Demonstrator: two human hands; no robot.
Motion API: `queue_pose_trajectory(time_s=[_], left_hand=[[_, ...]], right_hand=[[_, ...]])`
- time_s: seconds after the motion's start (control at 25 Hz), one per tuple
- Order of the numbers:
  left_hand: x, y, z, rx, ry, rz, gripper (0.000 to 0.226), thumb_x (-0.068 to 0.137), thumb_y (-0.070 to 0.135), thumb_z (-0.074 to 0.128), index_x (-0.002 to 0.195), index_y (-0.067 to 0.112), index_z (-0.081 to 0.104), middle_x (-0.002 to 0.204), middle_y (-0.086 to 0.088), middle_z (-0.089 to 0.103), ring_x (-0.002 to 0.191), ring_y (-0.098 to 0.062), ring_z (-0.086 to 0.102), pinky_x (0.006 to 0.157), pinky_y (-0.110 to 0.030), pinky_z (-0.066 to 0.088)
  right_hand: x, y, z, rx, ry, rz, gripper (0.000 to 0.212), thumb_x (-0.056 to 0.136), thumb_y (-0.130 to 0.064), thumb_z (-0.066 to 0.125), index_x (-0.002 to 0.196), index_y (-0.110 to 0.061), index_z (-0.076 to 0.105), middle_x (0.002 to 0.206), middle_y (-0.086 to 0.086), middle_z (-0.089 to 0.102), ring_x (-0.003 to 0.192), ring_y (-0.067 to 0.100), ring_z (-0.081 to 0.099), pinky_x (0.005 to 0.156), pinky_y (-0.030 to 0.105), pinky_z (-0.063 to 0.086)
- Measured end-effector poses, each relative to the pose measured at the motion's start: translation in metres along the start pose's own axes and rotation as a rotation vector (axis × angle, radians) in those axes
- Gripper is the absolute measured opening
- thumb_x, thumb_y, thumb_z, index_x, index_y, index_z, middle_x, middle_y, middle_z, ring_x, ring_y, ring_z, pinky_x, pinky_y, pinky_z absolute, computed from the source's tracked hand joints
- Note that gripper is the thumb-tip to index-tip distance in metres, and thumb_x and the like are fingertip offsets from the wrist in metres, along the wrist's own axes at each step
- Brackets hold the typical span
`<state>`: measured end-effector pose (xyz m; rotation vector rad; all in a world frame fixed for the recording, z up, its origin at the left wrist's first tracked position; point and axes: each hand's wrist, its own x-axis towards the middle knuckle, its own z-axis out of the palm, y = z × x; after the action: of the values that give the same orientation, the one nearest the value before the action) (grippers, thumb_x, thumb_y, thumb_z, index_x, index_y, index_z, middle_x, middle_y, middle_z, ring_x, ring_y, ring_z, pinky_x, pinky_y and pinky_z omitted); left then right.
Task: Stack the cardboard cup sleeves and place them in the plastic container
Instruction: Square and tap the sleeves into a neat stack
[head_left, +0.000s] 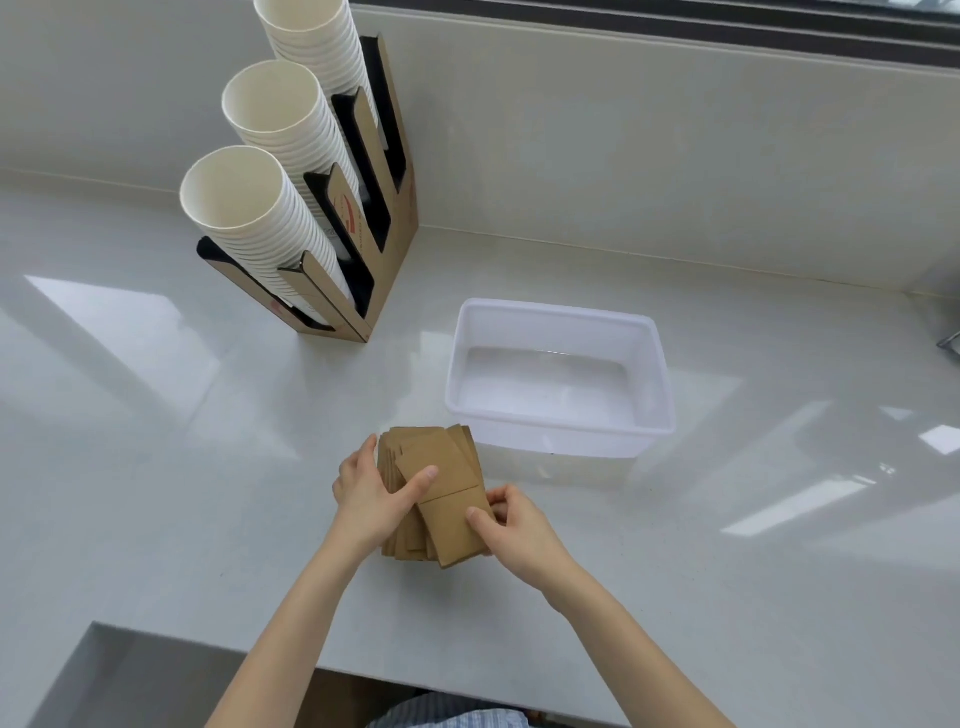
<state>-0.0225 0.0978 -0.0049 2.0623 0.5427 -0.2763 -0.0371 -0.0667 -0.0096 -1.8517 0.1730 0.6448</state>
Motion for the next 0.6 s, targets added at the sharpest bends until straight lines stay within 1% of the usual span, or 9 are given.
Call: queue_pose_trajectory(time_s=[0.08,0.12,0.2,0.28,0.32,0.36,0.4,0.48,0.6], left_hand=[[-0.001,-0.004,0.001,-0.029,-0.069,-0.062,0.093,0.076,0.042,0.064,0.143,0.015,0.007,0.153,-0.012,0.009,0.14,-0.031,0.012,0.113,-0.05,0.021],[-0.001,-0.006,0.002,-0.048,-0.092,-0.08,0.093,0.076,0.042,0.064,0.143,0.014,0.005,0.153,-0.012,0.009,0.14,-0.032,0.013,0.113,-0.051,0.022],[-0.001,-0.009,0.004,-0.054,-0.103,-0.095,0.092,0.077,0.042,0.063,0.143,0.013,0.006,0.152,-0.013,0.012,0.139,-0.031,0.016,0.112,-0.051,0.024],[-0.001,-0.01,0.004,-0.032,-0.098,-0.101,0.09,0.077,0.041,0.063,0.143,0.013,0.008,0.151,-0.013,0.017,0.138,-0.032,0.018,0.111,-0.05,0.025],[0.0,-0.01,0.004,-0.025,-0.097,-0.101,0.089,0.077,0.041,0.064,0.142,0.013,0.009,0.15,-0.014,0.019,0.137,-0.032,0.019,0.111,-0.05,0.026],[0.001,-0.009,0.003,-0.021,-0.097,-0.102,0.09,0.077,0.041,0.064,0.142,0.012,0.01,0.149,-0.014,0.021,0.137,-0.032,0.02,0.111,-0.05,0.026],[0.002,-0.009,0.002,-0.022,-0.098,-0.106,0.09,0.077,0.041,0.064,0.142,0.012,0.01,0.149,-0.014,0.022,0.137,-0.032,0.02,0.11,-0.05,0.027],[0.003,-0.009,0.001,-0.038,-0.107,-0.117,0.091,0.076,0.041,0.066,0.142,0.011,0.011,0.148,-0.014,0.023,0.136,-0.032,0.022,0.11,-0.05,0.028],[0.004,-0.009,-0.001,-0.068,-0.1,-0.102,0.081,0.075,0.038,0.068,0.138,0.012,0.025,0.141,-0.015,0.033,0.13,-0.033,0.032,0.107,-0.049,0.033]], right_hand=[[0.002,-0.002,0.004,0.021,0.01,0.016,0.014,0.086,-0.033,0.051,0.093,-0.021,0.045,0.104,0.004,0.061,0.08,0.011,0.06,0.056,0.012,0.046],[0.002,-0.003,0.006,0.02,0.019,0.022,0.014,0.087,-0.033,0.05,0.093,-0.021,0.045,0.104,0.004,0.061,0.08,0.011,0.06,0.056,0.012,0.047],[0.004,-0.006,0.009,-0.018,0.034,0.03,0.02,0.087,-0.033,0.049,0.099,-0.017,0.047,0.106,0.006,0.06,0.085,0.016,0.061,0.066,0.02,0.052],[0.007,-0.006,0.013,-0.149,0.038,0.036,0.031,0.089,-0.034,0.046,0.109,-0.01,0.048,0.113,0.009,0.055,0.099,0.023,0.058,0.082,0.03,0.05],[0.008,-0.006,0.014,-0.21,0.033,0.038,0.036,0.089,-0.035,0.044,0.113,-0.008,0.048,0.117,0.01,0.051,0.103,0.025,0.055,0.086,0.032,0.047],[0.009,-0.007,0.015,-0.233,0.021,0.036,0.038,0.09,-0.035,0.044,0.117,-0.008,0.047,0.119,0.01,0.05,0.106,0.025,0.053,0.086,0.031,0.046],[0.01,-0.008,0.017,-0.202,0.001,0.041,0.039,0.09,-0.034,0.044,0.12,-0.008,0.046,0.12,0.009,0.051,0.106,0.023,0.053,0.084,0.028,0.045],[0.011,-0.013,0.02,-0.042,-0.046,0.084,0.038,0.09,-0.033,0.044,0.122,-0.013,0.045,0.119,0.005,0.056,0.103,0.018,0.055,0.079,0.023,0.045],[0.016,-0.022,0.024,0.115,-0.068,0.119,0.033,0.09,-0.033,0.045,0.119,-0.017,0.047,0.106,-0.004,0.057,0.089,0.007,0.055,0.06,0.01,0.044]])
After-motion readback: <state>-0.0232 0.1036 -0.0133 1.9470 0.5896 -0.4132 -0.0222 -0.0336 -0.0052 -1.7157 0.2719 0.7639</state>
